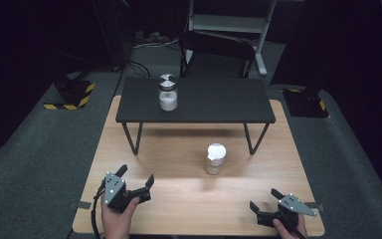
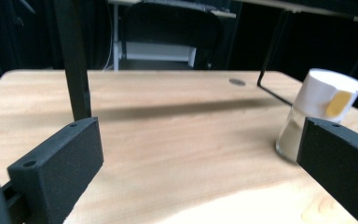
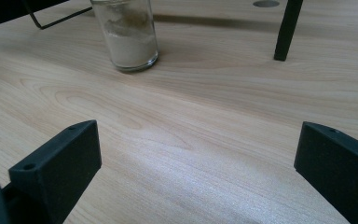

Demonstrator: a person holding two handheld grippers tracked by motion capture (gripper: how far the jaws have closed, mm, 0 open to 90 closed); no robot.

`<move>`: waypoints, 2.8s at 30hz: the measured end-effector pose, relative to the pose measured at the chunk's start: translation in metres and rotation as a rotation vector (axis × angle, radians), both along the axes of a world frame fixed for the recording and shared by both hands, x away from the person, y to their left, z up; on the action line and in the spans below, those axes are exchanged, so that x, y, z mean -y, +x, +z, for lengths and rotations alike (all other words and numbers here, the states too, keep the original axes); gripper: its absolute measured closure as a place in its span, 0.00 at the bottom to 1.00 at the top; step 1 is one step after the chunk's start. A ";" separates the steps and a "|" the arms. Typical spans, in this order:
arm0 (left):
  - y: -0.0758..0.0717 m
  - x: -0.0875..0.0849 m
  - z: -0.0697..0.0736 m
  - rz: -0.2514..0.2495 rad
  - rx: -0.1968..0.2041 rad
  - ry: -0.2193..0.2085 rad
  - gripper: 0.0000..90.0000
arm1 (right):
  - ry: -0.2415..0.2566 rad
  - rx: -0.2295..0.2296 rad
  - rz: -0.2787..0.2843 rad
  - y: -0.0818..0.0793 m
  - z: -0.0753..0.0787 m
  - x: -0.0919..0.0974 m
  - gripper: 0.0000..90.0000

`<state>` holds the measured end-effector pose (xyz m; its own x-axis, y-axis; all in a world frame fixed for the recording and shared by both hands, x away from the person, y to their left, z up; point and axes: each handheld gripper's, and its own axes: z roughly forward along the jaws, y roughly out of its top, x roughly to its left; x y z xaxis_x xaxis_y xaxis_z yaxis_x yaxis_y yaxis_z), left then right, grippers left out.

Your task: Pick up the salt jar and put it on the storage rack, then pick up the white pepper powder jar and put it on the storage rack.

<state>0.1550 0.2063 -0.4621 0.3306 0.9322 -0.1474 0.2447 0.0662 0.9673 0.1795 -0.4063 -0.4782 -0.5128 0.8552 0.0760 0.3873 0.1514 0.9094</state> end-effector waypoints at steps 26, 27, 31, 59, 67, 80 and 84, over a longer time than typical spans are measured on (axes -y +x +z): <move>-0.025 0.001 -0.019 -0.011 -0.162 0.112 0.01 | -0.014 -0.010 0.010 0.000 0.001 -0.003 0.00; -0.025 0.001 -0.019 -0.011 -0.162 0.112 0.01 | -0.014 -0.010 0.010 0.000 0.001 -0.003 0.00; -0.019 0.000 -0.022 -0.029 -0.185 0.116 0.01 | -0.092 -0.035 0.042 0.001 -0.001 -0.013 0.01; -0.010 0.000 -0.038 -0.076 -0.253 0.127 0.01 | -0.020 -0.055 0.013 0.001 -0.005 -0.009 0.01; -0.008 0.001 -0.038 -0.084 -0.253 0.130 0.01 | -0.019 -0.050 0.006 0.000 -0.005 -0.008 0.01; -0.007 -0.003 -0.038 -0.118 -0.256 0.137 0.01 | -0.013 -0.058 -0.011 0.000 -0.005 -0.008 0.01; -0.005 -0.006 -0.038 -0.136 -0.258 0.131 0.01 | -0.011 -0.062 -0.015 0.001 -0.005 -0.008 0.01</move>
